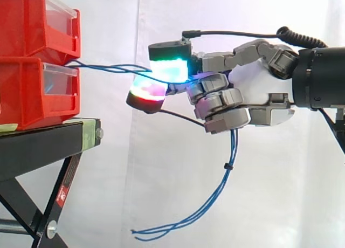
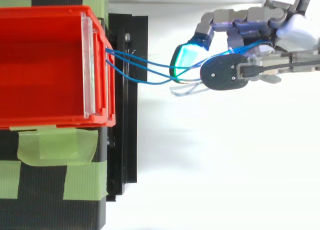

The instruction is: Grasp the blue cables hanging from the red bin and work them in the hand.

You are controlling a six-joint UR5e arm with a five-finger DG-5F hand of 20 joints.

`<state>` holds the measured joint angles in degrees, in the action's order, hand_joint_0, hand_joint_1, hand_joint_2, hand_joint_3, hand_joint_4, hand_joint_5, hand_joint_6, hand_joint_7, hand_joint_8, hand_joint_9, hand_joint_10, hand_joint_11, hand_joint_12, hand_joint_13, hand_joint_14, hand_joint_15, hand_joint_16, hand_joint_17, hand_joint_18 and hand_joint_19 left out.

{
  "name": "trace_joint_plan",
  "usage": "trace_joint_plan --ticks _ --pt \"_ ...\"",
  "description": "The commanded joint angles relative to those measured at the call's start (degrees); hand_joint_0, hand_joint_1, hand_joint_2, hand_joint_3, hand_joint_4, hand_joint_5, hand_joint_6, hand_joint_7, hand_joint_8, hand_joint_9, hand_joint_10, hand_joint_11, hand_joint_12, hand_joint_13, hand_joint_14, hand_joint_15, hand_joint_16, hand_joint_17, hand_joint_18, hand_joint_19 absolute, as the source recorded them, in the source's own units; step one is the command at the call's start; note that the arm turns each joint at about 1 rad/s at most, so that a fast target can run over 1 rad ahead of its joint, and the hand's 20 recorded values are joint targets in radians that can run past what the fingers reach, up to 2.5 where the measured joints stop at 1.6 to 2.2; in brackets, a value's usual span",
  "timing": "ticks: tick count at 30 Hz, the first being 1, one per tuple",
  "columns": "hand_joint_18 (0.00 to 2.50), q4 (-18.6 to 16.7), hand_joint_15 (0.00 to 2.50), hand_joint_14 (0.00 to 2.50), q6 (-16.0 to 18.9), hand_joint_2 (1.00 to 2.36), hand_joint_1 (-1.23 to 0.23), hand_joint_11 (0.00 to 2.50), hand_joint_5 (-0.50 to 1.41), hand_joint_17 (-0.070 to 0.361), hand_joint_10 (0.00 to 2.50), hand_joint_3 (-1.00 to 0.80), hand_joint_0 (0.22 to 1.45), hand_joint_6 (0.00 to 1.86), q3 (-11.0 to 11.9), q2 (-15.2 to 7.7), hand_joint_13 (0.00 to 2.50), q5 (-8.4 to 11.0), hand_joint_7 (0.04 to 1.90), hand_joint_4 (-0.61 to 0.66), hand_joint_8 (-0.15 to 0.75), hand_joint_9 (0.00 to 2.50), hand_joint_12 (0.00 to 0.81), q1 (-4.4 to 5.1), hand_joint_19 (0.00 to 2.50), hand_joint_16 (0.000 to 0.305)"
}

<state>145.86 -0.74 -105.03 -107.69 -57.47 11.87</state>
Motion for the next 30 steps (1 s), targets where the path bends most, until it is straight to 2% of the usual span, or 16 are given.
trace_joint_plan --ticks 1,3,4,8,11,19,30 --pt "1.4 0.0 1.61 2.5 -0.1 1.01 -0.63 2.5 0.38 0.123 2.5 0.01 1.02 0.01 0.0 0.0 0.83 -0.02 1.31 0.2 0.38 0.46 0.447 -0.26 1.63 0.055" --pt "1.43 -0.1 1.59 2.5 -0.1 1.01 -0.67 2.5 0.38 0.13 2.5 -0.22 0.95 0.0 0.0 0.0 0.82 -0.28 1.35 0.22 0.389 0.43 0.455 -0.44 1.62 0.058" --pt "1.39 -0.1 1.63 2.5 -0.1 1.02 -0.66 2.5 0.36 0.111 2.5 -0.42 0.91 0.0 0.0 0.0 0.79 -0.81 1.36 0.21 0.377 0.41 0.439 -0.53 1.72 0.049" --pt "1.39 0.0 1.59 2.5 -0.3 1.01 -0.64 2.5 0.37 0.109 2.5 -0.69 0.89 0.0 0.1 0.0 0.79 -3.0 1.38 0.21 0.371 0.43 0.437 -0.79 1.72 0.049" --pt "1.42 0.0 1.58 2.5 -0.5 1.01 -0.63 2.5 0.36 0.112 2.5 -0.81 0.87 0.17 0.1 0.0 0.82 -4.23 1.33 0.2 0.375 0.48 0.435 -0.97 1.71 0.05" --pt "1.5 0.0 1.56 2.5 -1.6 1.0 -0.6 2.5 0.39 0.113 2.5 -0.91 0.85 0.32 0.2 0.0 0.89 -4.32 1.28 0.21 0.379 0.61 0.433 -1.14 1.7 0.05" --pt "1.56 0.0 1.59 2.5 -3.7 1.0 -0.59 2.5 0.42 0.113 2.5 -0.93 0.85 0.35 0.2 0.0 0.95 -3.79 1.29 0.21 0.391 0.68 0.439 -1.58 1.71 0.05"
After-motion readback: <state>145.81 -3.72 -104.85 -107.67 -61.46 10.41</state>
